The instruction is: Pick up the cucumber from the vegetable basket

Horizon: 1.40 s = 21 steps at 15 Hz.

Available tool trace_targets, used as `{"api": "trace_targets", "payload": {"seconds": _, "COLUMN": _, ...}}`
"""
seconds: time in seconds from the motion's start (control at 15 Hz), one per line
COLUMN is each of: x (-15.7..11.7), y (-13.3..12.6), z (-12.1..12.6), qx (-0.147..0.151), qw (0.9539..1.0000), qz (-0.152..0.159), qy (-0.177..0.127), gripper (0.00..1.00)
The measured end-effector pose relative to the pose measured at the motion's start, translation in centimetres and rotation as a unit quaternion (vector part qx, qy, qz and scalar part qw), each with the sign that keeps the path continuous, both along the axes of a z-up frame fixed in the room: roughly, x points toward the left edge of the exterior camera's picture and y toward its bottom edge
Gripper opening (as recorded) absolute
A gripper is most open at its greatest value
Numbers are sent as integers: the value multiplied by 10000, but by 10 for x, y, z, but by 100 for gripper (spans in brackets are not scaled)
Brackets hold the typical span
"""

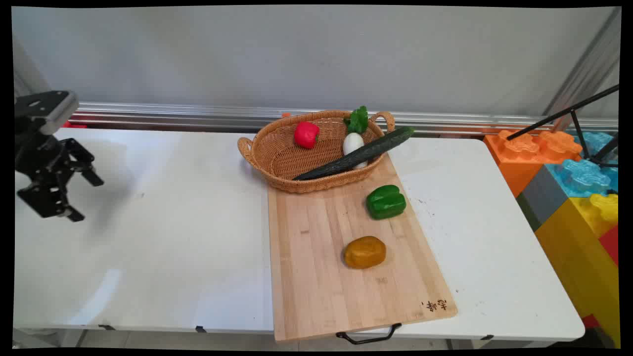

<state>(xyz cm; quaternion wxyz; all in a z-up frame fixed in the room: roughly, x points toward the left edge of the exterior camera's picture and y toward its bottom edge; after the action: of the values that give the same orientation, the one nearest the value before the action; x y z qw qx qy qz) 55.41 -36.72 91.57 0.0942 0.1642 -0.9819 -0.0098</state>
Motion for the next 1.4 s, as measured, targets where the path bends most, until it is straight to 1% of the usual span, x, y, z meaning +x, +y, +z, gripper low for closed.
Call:
{"api": "trace_targets", "payload": {"seconds": 0.13, "x": -13, "y": -6, "z": 3, "qx": -149, "qw": 9997, "qz": 50, "qy": 167, "gripper": 100}}
{"api": "trace_targets", "payload": {"seconds": 0.2, "x": -24, "y": -11, "z": 6, "qx": -244, "qw": 9993, "qz": 81, "qy": 264, "gripper": 100}}
{"api": "trace_targets", "payload": {"seconds": 0.4, "x": -67, "y": -28, "z": 15, "qx": -596, "qw": 9964, "qz": 231, "qy": 551, "gripper": 100}}
{"api": "trace_targets", "payload": {"seconds": 0.67, "x": -137, "y": -65, "z": 31, "qx": -1083, "qw": 9895, "qz": 366, "qy": 882, "gripper": 100}}
{"api": "trace_targets", "payload": {"seconds": 0.8, "x": -169, "y": -83, "z": 38, "qx": -1247, "qw": 9862, "qz": 402, "qy": 1009, "gripper": 100}}
{"api": "trace_targets", "payload": {"seconds": 0.93, "x": -190, "y": -98, "z": 40, "qx": -1317, "qw": 9845, "qz": 410, "qy": 1088, "gripper": 100}}
{"api": "trace_targets", "payload": {"seconds": 1.13, "x": -226, "y": -133, "z": 38, "qx": -1441, "qw": 9808, "qz": 493, "qy": 1217, "gripper": 100}}
{"api": "trace_targets", "payload": {"seconds": 1.27, "x": -242, "y": -153, "z": 30, "qx": -1423, "qw": 9798, "qz": 584, "qy": 1275, "gripper": 100}}
{"api": "trace_targets", "payload": {"seconds": 1.4, "x": -258, "y": -173, "z": 16, "qx": -1323, "qw": 9798, "qz": 681, "qy": 1335, "gripper": 100}}
